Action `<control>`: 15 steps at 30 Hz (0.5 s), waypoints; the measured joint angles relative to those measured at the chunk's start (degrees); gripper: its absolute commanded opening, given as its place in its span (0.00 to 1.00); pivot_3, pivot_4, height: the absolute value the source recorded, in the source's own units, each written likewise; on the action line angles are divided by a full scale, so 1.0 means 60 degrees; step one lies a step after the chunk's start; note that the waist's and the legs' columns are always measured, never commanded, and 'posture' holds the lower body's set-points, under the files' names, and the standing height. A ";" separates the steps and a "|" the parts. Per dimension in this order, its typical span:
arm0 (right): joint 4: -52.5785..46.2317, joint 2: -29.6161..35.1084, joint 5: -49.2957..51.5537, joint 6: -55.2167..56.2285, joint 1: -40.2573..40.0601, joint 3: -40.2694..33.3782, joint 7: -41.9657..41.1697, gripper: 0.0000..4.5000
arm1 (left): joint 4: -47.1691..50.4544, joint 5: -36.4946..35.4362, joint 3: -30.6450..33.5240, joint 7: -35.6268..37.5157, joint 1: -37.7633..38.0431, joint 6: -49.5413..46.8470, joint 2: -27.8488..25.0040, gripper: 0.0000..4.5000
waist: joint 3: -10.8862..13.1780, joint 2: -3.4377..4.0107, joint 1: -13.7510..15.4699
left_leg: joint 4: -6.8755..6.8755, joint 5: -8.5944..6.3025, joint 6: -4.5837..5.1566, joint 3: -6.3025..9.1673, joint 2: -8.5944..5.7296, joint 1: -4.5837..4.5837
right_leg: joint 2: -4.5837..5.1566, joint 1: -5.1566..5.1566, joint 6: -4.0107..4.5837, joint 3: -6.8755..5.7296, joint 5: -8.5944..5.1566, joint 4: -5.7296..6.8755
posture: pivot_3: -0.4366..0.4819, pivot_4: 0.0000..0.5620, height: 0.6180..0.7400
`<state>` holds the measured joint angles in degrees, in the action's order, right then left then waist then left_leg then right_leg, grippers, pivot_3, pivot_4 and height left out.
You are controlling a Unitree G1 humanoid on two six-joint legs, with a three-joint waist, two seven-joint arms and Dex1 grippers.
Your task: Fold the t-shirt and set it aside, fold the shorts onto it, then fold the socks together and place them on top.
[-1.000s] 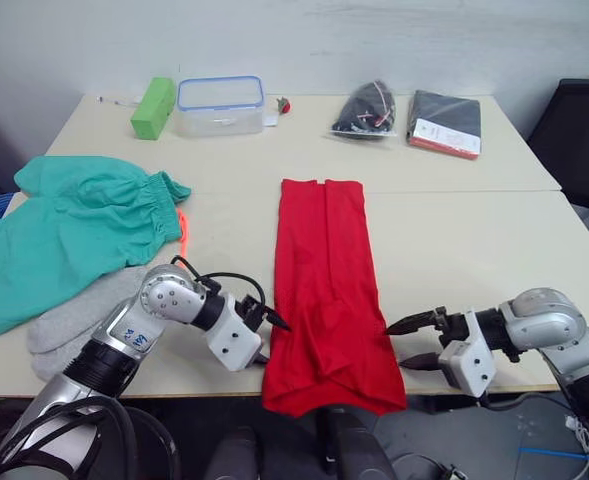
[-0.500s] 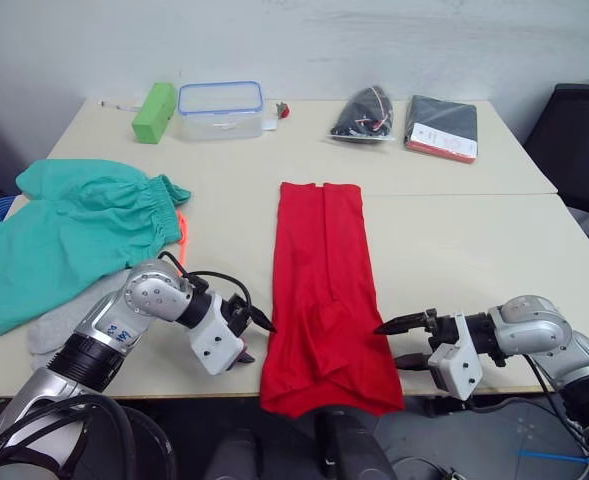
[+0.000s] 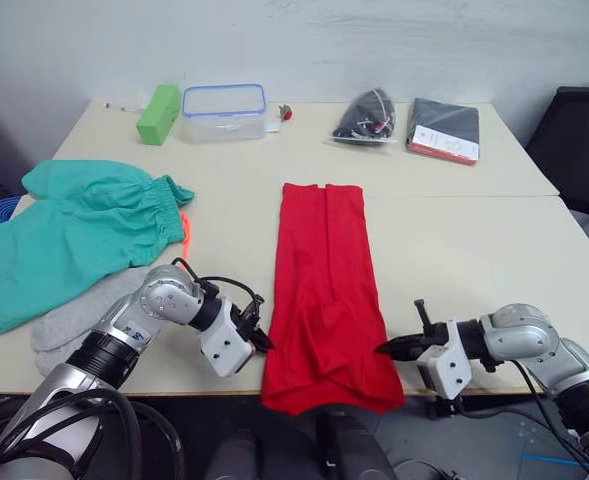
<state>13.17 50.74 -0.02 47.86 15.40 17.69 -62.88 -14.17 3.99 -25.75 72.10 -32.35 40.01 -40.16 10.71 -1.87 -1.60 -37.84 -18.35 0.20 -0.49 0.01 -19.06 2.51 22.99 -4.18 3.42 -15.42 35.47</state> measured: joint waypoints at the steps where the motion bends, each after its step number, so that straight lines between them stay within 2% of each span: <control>1: -0.0150 -0.0005 0.0161 -0.0274 -0.0096 0.0001 -0.0011 0.00 | 0.0042 -0.0130 0.0015 0.0015 0.0046 -0.0223 0.0000 0.00 | 0.0002 0.0003 0.0002 | 0.0000 0.0000 0.0000 0.0004 0.0000 0.0000 | 0.0001 0.0001 -0.0006 -0.0002 0.0003 0.0000 | 0.48 0.27 1.00; 5: -0.1440 0.0003 0.1290 -0.2002 -0.0546 -0.0125 -0.0018 0.00 | 0.0727 -0.0971 0.0291 0.0170 0.0583 -0.1624 -0.0060 0.00 | 0.0007 0.0010 -0.0003 | -0.0003 -0.0001 -0.0002 0.0011 0.0001 -0.0047 | 0.0007 0.0095 -0.0112 -0.0004 0.0062 0.0018 | 0.48 0.27 1.00; 8: -0.2534 0.0170 0.2076 -0.3237 -0.0878 -0.0518 -0.0023 0.00 | 0.1869 -0.1801 0.0514 0.0511 0.1065 -0.2826 -0.0527 0.00 | 0.0014 0.0017 -0.0009 | 0.0012 -0.0008 -0.0014 0.0022 0.0015 -0.0066 | 0.0005 0.0114 -0.0099 -0.0015 0.0052 0.0011 | 0.48 0.27 1.00; 11: -0.3893 0.0535 0.2933 -0.4602 -0.1436 -0.1077 -0.0012 0.00 | 0.3085 -0.2517 0.0857 0.0985 0.1663 -0.4010 -0.1477 0.00 | 0.0020 0.0022 -0.0002 | 0.0052 -0.0009 -0.0015 0.0028 0.0022 -0.0051 | 0.0003 0.0112 -0.0074 -0.0022 0.0035 -0.0002 | 0.48 0.27 1.00; 15: -0.5397 0.0767 0.3514 -0.5704 -0.2225 -0.1306 -0.0123 0.00 | 0.3734 -0.2695 0.1071 0.1079 0.2018 -0.4495 -0.1603 0.00 | 0.0024 0.0027 0.0050 | 0.0068 -0.0009 -0.0016 0.0039 0.0018 -0.0058 | 0.0001 0.0109 -0.0058 -0.0039 0.0004 -0.0015 | 0.48 0.27 1.00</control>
<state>-19.22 55.34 21.06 13.64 2.05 9.85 -63.62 8.23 -12.18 -19.33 78.58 -20.24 13.04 -49.77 10.85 -1.71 -1.31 -37.43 -18.40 0.11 -0.26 0.12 -19.40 2.52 23.65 -4.53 3.19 -15.40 35.38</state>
